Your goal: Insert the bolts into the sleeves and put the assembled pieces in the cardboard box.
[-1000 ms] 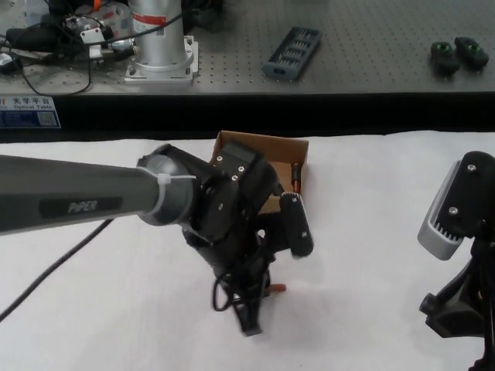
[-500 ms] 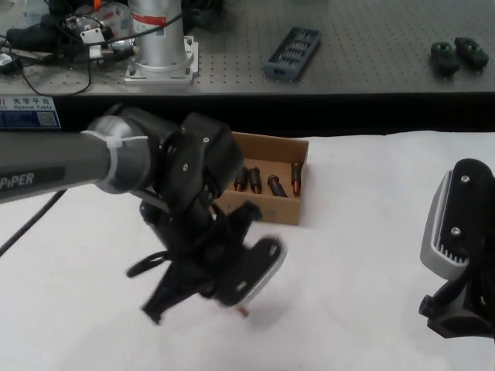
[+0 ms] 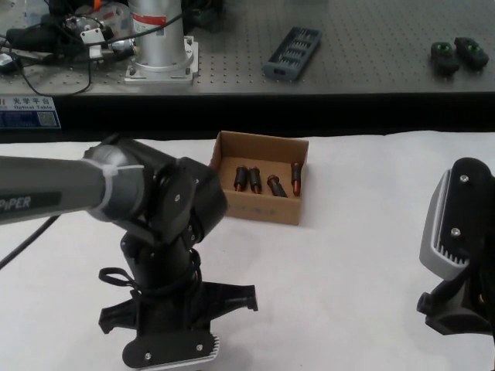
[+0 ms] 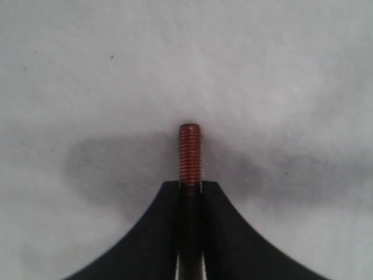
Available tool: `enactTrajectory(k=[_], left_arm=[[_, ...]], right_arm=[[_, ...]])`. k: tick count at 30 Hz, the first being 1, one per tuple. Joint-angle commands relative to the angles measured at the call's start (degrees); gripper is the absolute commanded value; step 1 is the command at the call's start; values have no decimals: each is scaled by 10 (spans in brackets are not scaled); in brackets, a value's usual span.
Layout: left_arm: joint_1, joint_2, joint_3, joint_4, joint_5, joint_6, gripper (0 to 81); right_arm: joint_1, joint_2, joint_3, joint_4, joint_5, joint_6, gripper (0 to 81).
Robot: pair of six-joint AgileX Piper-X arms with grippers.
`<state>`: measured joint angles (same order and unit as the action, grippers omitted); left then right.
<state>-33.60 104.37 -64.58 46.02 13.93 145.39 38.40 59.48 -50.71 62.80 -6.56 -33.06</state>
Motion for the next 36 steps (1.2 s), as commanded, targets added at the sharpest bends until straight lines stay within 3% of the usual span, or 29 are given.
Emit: enactTrajectory(k=[1, 7, 9, 15, 16, 21, 25, 33, 36], left_arm=[[4, -2, 20, -9, 2, 12, 6], [4, -2, 21, -9, 19, -14, 1], [2, -2, 21, -5, 22, -14, 46], [2, -2, 21, -6, 36, -18, 479], [2, -2, 21, -6, 36, -20, 501], [2, -2, 21, -6, 33, -35, 472], [2, -17, 20, -6, 34, -115, 461], [-8, -122, 20, -8, 44, -453, 461], [-8, -156, 20, -8, 63, -663, 461]], right_arm=[[-2, -9, -1, -5, -9, 2, 19], [-2, -9, -1, -3, -9, 14, 19], [-2, -9, -1, -3, -9, 14, 19], [-2, -9, -1, -2, -9, 14, 19], [-2, -9, -1, -1, -9, 14, 19], [-2, -9, -1, -1, -9, 14, 19], [-2, -9, -1, 0, -9, 27, 19], [-2, -9, -1, 35, -9, 26, 19], [-2, -9, -1, 52, -9, 29, 19]])
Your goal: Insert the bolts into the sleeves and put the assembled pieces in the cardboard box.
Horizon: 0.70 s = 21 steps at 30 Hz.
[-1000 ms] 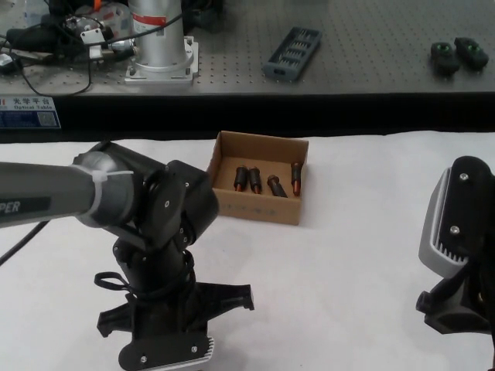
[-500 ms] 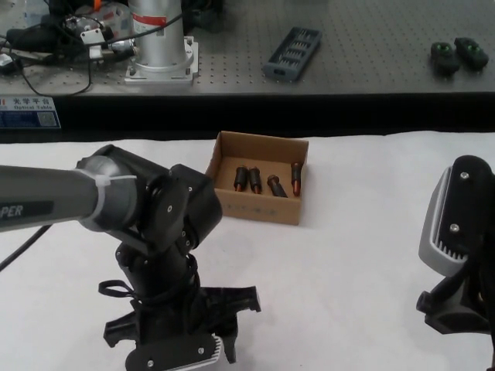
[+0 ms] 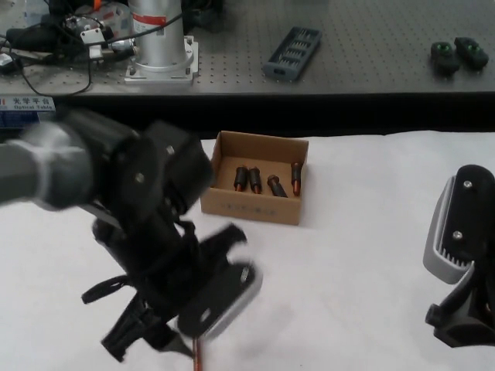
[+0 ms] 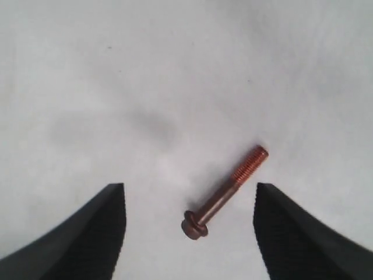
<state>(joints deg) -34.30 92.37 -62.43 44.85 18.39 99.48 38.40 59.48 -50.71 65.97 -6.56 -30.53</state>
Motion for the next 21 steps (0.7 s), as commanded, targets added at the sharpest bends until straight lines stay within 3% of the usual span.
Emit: enactTrajectory(k=[1, 5, 7, 10, 15, 21], left_arm=[[-3, -46, -2, 4, 26, -310, 461], [-4, -67, -2, 5, 67, -810, 461], [-4, -67, -1, 5, 68, -995, 461], [-4, -54, -1, 0, 61, -1127, 461], [-4, -26, -1, 2, -44, -1329, 461], [-4, 11, -1, 2, -57, -1506, 461]], right_arm=[[-2, -9, -1, 26, -9, 10, 19], [-2, -10, -1, 49, -9, 14, 19], [-2, -10, -1, 51, -9, 14, 19], [-2, -10, -1, 51, -9, 14, 19], [-2, -10, -1, 51, -9, 14, 19], [-2, -10, -1, 51, -9, 14, 19]])
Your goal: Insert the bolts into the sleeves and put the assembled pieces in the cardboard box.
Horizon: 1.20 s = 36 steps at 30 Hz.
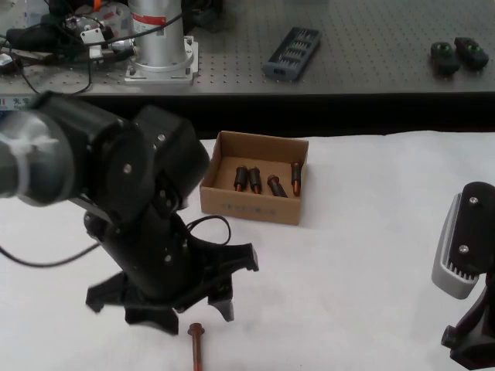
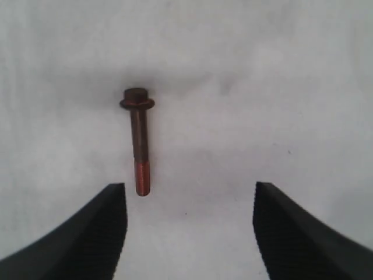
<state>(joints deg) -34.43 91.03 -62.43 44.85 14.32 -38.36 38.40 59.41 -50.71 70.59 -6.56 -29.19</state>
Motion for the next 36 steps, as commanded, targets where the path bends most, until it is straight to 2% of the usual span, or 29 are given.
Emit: enactTrajectory(k=[1, 12, 21, 27, 36], left_arm=[[-3, 30, -1, 2, -16, -142, 461], [-3, 81, -1, -43, -71, -153, 461], [-3, 118, -1, -59, -70, -152, 461], [-3, 134, -1, -60, -44, -125, 459], [-3, 139, -1, -59, -16, -7, 291]], right_arm=[[-2, -9, -1, 5, -9, 1, 19], [-2, -9, -1, 4, -9, 24, 19], [-2, -9, -1, 3, -9, 24, 19], [-2, -9, -1, 2, -9, 24, 19], [-2, -9, -1, -10, -9, 26, 19]])
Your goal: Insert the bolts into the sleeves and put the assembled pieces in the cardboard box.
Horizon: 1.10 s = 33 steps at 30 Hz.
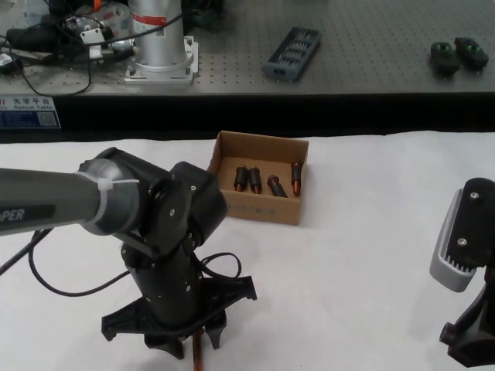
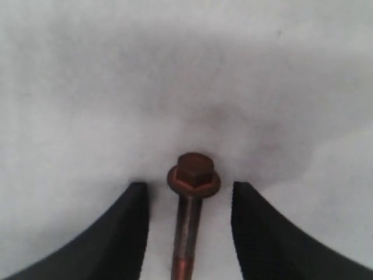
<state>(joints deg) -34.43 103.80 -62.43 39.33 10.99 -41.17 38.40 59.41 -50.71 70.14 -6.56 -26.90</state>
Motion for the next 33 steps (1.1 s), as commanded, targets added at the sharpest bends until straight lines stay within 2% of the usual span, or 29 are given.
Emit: enactTrajectory(k=[1, 5, 10, 12, 17, 27, 33], left_arm=[[-3, 11, -1, -3, 22, 34, 286], [-3, 12, -1, -3, 20, 70, 285], [-3, 16, -1, -3, -10, 70, 278], [-3, 16, -1, -3, -17, 70, 231], [-3, 16, -1, -6, -17, 70, 7], [-1, -6, -2, -12, -32, 85, 6], [-1, -85, -1, -44, -53, 144, 6]], right_arm=[[-2, -9, -1, -6, -9, 3, 19], [-2, -9, -1, -6, -4, 2, 19], [-2, -9, -1, -4, -4, 2, 19], [-2, -9, -1, 1, -2, 2, 19], [-2, -9, -1, 4, 28, 2, 19], [-2, -9, -1, 4, 31, 2, 19], [-2, -9, -1, -2, -28, 29, 19]])
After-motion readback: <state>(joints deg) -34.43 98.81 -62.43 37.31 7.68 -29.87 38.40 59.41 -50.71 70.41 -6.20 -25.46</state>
